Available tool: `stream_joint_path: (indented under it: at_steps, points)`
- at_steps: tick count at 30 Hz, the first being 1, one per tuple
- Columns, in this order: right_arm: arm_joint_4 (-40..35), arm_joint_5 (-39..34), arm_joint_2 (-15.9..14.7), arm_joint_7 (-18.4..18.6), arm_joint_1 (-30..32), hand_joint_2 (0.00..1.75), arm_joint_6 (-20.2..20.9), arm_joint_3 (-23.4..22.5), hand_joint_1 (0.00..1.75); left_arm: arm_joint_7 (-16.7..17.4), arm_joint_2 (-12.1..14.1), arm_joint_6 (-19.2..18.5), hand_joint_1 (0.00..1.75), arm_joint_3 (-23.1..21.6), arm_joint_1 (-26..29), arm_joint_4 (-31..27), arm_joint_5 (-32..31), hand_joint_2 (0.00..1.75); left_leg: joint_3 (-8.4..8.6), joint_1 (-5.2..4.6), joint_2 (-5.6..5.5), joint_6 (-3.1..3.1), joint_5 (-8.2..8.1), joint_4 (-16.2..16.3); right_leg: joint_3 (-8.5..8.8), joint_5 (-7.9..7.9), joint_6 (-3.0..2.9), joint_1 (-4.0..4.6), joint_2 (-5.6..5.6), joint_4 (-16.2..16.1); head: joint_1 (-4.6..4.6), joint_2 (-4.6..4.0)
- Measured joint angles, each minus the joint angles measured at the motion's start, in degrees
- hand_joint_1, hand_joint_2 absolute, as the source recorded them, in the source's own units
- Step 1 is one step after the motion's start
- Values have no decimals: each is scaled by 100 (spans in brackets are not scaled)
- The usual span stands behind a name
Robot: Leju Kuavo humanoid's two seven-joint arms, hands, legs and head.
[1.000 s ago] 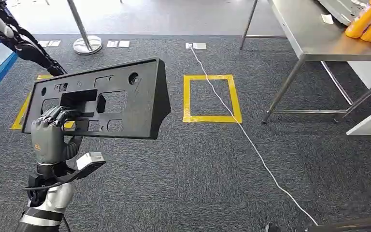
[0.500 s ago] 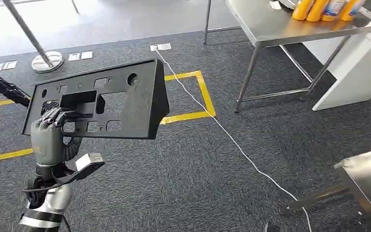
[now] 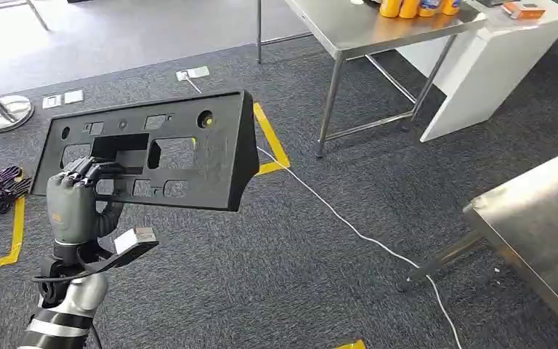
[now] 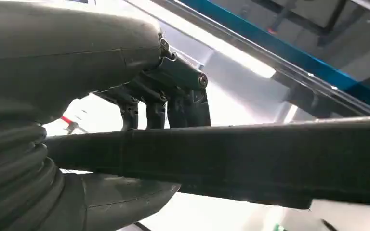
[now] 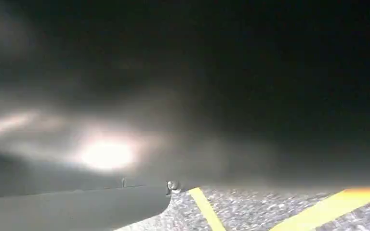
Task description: Take the parts from the cabinet and place them on the table.
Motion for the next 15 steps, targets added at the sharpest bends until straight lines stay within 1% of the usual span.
stream_joint_path:
  at_steps: [1, 2, 3, 4, 6, 7, 8, 9, 10, 11, 12, 13, 14, 15]
  points:
    - [0, 2, 0, -11, -5, 0, 15, 11, 0, 0, 0, 0, 175, 0, -9, 0, 0, 175, 7, -1, 59, -11, -7, 1, 346, 164, 19, 15, -160, -591, 2, 0]
    - [0, 2, 0, -22, -18, 0, 26, 35, 0, 0, 2, 0, 175, 2, -21, 0, -2, 175, 22, -24, 111, -26, -17, 1, 645, 230, -12, 63, -540, -1046, 11, 0]
    - [0, 2, -2, -28, -47, 0, 33, 48, 0, 0, 11, 0, 175, 2, -24, -4, -4, 175, 11, -82, 171, -72, -49, 25, 684, 271, -40, 101, -541, -1117, 22, 0]
    - [0, 4, 0, -50, -58, 0, 44, 52, 0, 2, 29, 0, 175, 2, -46, -4, -15, 175, 21, -83, 242, -80, -48, 21, 656, 291, -81, 99, -446, -1114, -13, 0]
    - [0, 2, 2, -61, -51, 0, 46, 72, 0, 0, 31, -2, 175, 0, -68, -4, -31, 175, 52, -70, 378, -117, -59, 5, 626, 305, -115, 117, -295, -1119, -11, 0]
    - [0, 2, 4, -68, -48, 0, 46, 79, 0, 0, 28, -2, 175, -2, -87, -7, -31, 175, 49, -54, 363, -167, -94, 29, 660, 344, -173, 43, -224, -1163, -9, 0]
    - [0, 2, 2, -70, -40, 0, 52, 81, 0, 0, 31, -2, 175, -15, -108, -7, -33, 175, -23, -18, 16, -203, -202, 166, 667, 351, -192, 7, -141, -1171, -24, 0]
    - [0, 2, -4, -70, -44, 0, 55, 81, 0, 0, 46, 0, 175, -15, -107, -9, -28, 175, -130, 5, -199, -211, -391, 459, 675, 358, -245, -10, -105, -1170, -35, 0]
    - [0, 2, -2, -72, -52, 0, 57, 81, 0, 0, 72, 0, 175, -13, -101, -9, -28, 175, -341, 10, -326, -231, -637, 941, 682, 355, -262, -10, -28, -1170, -57, 0]
    - [0, 2, 0, -72, -55, 0, 57, 81, 0, 0, 81, -4, 175, -17, -98, -4, -31, 175, -577, 14, -372, -251, -841, 1428, 681, 354, -263, -9, 53, -1169, -61, 0]
    - [0, 2, 2, -72, -51, 0, 59, 81, 0, 0, 83, -2, 175, -17, -85, 2, -31, 175, -780, 21, -387, -264, -955, 1821, 682, 354, -263, -8, 145, -1166, -61, 0]
    - [0, 2, 2, -72, -45, 0, 61, 81, 0, 0, 85, -4, 175, -20, -80, 4, -31, 175, -836, 27, -387, -270, -902, 1886, 689, 354, -262, -10, 229, -1164, -57, 0]
    - [0, 2, 4, -72, -40, 0, 61, 83, 0, 0, 85, -2, 175, -24, -82, 2, -31, 175, -758, 42, -387, -274, -721, 1679, 698, 354, -261, -18, 310, -1160, -66, 0]
    - [0, 2, 11, -72, -37, 0, 63, 83, 0, 0, 85, -2, 175, -24, -83, 2, -31, 175, -558, 68, -399, -282, -457, 1262, 716, 353, -257, -33, 395, -1154, -61, 0]
